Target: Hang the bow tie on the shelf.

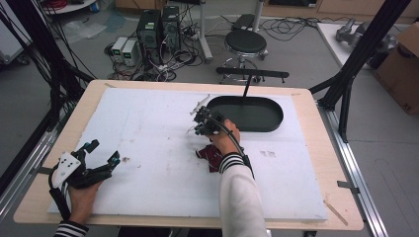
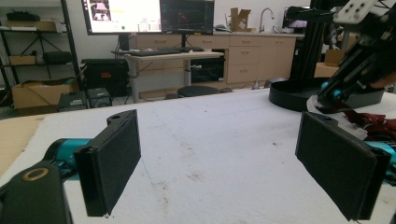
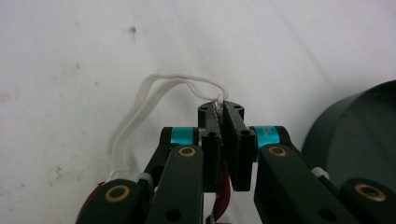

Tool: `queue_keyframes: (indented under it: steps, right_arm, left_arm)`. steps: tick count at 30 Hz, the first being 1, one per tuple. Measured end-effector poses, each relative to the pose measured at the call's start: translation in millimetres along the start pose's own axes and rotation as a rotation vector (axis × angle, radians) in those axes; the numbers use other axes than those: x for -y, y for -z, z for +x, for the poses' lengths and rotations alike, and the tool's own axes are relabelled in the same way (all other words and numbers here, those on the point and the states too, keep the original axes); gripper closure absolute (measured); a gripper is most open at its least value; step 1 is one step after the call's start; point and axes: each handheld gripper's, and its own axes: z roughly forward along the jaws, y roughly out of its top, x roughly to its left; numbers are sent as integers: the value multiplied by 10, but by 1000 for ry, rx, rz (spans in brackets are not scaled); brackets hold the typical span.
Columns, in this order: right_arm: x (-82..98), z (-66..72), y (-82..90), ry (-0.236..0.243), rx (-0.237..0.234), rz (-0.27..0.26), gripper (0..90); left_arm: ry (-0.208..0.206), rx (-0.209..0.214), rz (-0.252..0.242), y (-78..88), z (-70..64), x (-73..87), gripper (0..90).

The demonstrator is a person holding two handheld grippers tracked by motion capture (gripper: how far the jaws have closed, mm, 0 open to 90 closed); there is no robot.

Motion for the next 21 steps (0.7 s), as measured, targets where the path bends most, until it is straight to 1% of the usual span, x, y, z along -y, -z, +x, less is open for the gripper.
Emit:
queue_keyframes:
  steps: [1, 2, 3, 4, 5, 6, 7, 8, 9, 11, 13, 14, 15, 16, 18, 19, 21]
  right_arm:
    - [0, -7, 40, -5, 5, -22, 857]
    - [2, -17, 125, -16, 16, -63, 857]
    - [2, -17, 125, -16, 16, -63, 857]
    - [8, -35, 206, -22, 25, -102, 858]
    - [15, -46, 269, -37, 35, -129, 858]
    - [15, -46, 269, -37, 35, -129, 858]
    - [23, -61, 317, -42, 41, -152, 858]
    - [44, -87, 411, -62, 56, -192, 858]
    - [44, -87, 411, -62, 56, -192, 858]
    - [74, -120, 495, -77, 70, -222, 859]
    - [110, -154, 578, -104, 79, -252, 859]
    - [127, -169, 619, -121, 81, -271, 859]
    - [160, -203, 700, -135, 98, -305, 859]
    - [160, -203, 700, -135, 98, -305, 859]
    - [194, -236, 778, -157, 113, -343, 859]
    - [234, -270, 850, -181, 129, -376, 859]
    - [278, -308, 920, -207, 148, -408, 859]
  left_arm:
    - [-1, 0, 1, 1, 0, -1, 144]
    - [0, -1, 0, 0, -1, 0, 144]
    - [-1, -1, 0, 0, -1, 0, 144]
    - [-1, -1, 1, 1, -1, -1, 144]
    - [-2, -1, 1, 1, 0, -1, 144]
    - [0, -1, 1, 1, -2, -1, 144]
    - [-2, -2, 0, 0, -1, 0, 144]
    - [0, -1, 0, 0, -2, -1, 144]
    - [0, -2, -1, 0, -3, 0, 144]
    - [-1, -1, 0, 0, -3, -1, 144]
    - [0, -1, 1, 0, -3, -1, 144]
    - [-1, -1, 0, -1, -3, -1, 144]
    - [1, -1, 0, -1, -4, 0, 144]
    - [-1, -1, 1, 0, -3, -1, 144]
    - [1, -2, -1, -2, -5, 0, 144]
    - [-1, -2, 0, -1, -4, 0, 144]
    - [0, -2, 0, -2, -5, 0, 144]
